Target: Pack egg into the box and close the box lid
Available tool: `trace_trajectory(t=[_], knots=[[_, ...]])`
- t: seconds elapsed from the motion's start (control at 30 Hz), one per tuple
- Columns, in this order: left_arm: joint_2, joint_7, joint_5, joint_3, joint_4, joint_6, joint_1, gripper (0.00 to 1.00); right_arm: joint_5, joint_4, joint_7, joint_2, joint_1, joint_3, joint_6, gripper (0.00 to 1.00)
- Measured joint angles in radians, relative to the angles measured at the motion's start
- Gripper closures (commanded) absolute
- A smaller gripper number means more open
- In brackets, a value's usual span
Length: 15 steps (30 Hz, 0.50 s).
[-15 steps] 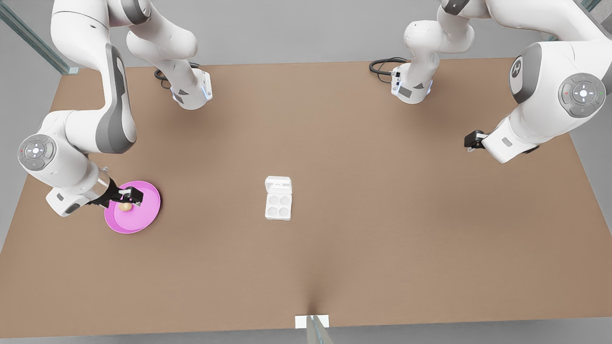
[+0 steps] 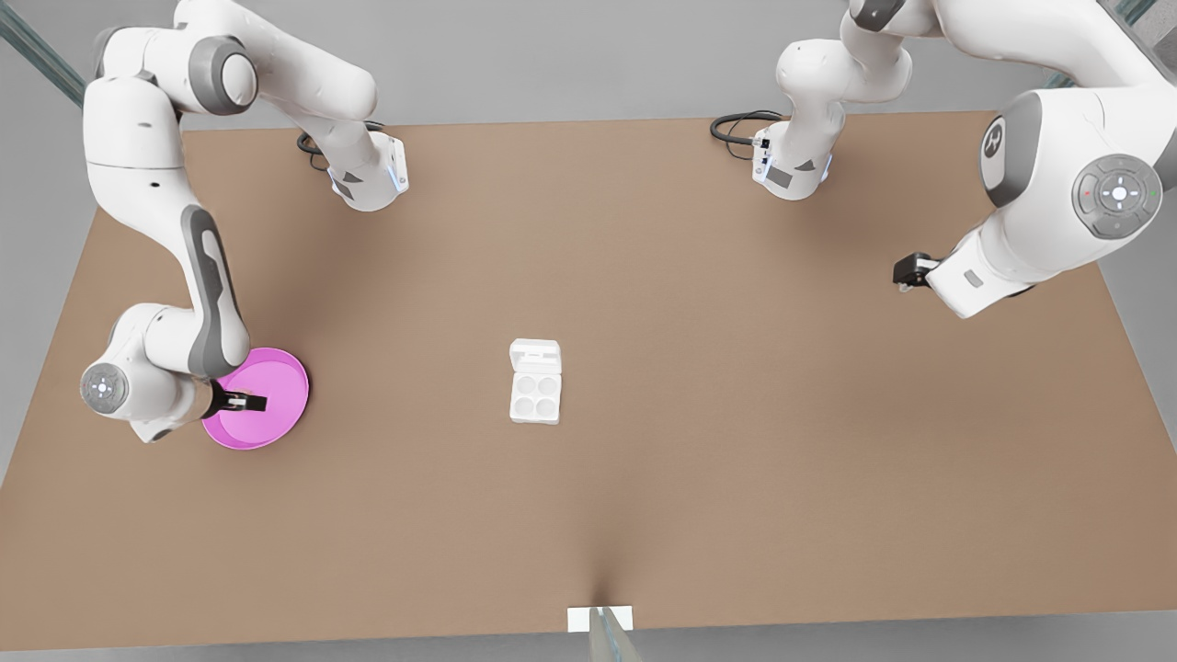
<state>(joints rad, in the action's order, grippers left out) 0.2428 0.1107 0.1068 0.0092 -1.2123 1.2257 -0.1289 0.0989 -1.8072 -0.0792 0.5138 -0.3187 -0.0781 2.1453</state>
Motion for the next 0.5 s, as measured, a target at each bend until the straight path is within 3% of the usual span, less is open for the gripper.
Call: trace_trajectory(t=[0.2, 0.5], knots=[[0.001, 0.004, 0.0, 0.0, 0.0, -0.005, -0.001, 0.0, 0.003, -0.013, -0.159, 0.04, -0.056, -0.001, 0.205, 0.0], [0.001, 0.007, 0.0, 0.0, -0.011, -0.008, 0.0, 0.0, -0.025, -0.088, -0.369, 0.071, -0.092, -0.003, 0.319, 0.0]])
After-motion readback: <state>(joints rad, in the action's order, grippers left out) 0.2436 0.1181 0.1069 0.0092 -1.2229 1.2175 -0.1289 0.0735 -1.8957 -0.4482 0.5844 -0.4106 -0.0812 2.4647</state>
